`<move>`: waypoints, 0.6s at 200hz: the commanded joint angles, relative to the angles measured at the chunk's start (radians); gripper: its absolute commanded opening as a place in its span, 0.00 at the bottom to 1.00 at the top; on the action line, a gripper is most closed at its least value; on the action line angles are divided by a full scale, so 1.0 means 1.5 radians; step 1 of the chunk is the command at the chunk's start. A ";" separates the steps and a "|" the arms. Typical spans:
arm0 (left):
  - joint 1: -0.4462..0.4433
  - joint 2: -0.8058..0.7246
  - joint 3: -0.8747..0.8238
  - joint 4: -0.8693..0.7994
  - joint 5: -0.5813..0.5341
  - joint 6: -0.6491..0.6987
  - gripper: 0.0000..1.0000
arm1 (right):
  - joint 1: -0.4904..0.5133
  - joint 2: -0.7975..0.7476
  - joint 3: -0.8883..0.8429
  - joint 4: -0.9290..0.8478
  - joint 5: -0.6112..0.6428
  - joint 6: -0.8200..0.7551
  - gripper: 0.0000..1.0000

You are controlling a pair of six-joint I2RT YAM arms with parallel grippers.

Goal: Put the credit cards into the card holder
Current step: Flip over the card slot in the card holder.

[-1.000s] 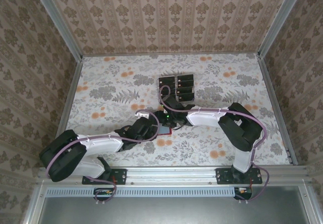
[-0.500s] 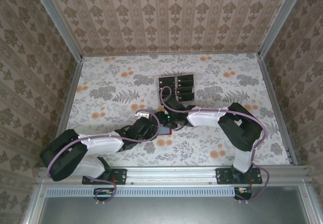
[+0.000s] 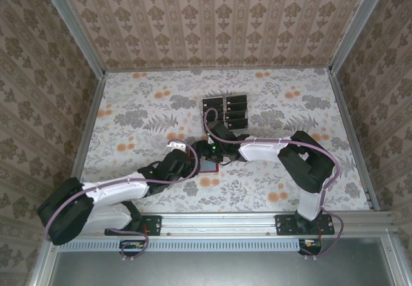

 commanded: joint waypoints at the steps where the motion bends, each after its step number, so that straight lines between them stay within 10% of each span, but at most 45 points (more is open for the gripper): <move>1: 0.014 -0.042 -0.019 -0.024 -0.014 -0.006 0.72 | 0.004 0.005 0.012 -0.012 -0.010 0.010 0.66; 120: 0.022 -0.029 -0.035 0.003 0.028 0.011 0.74 | 0.026 0.067 0.070 -0.044 0.006 0.019 0.65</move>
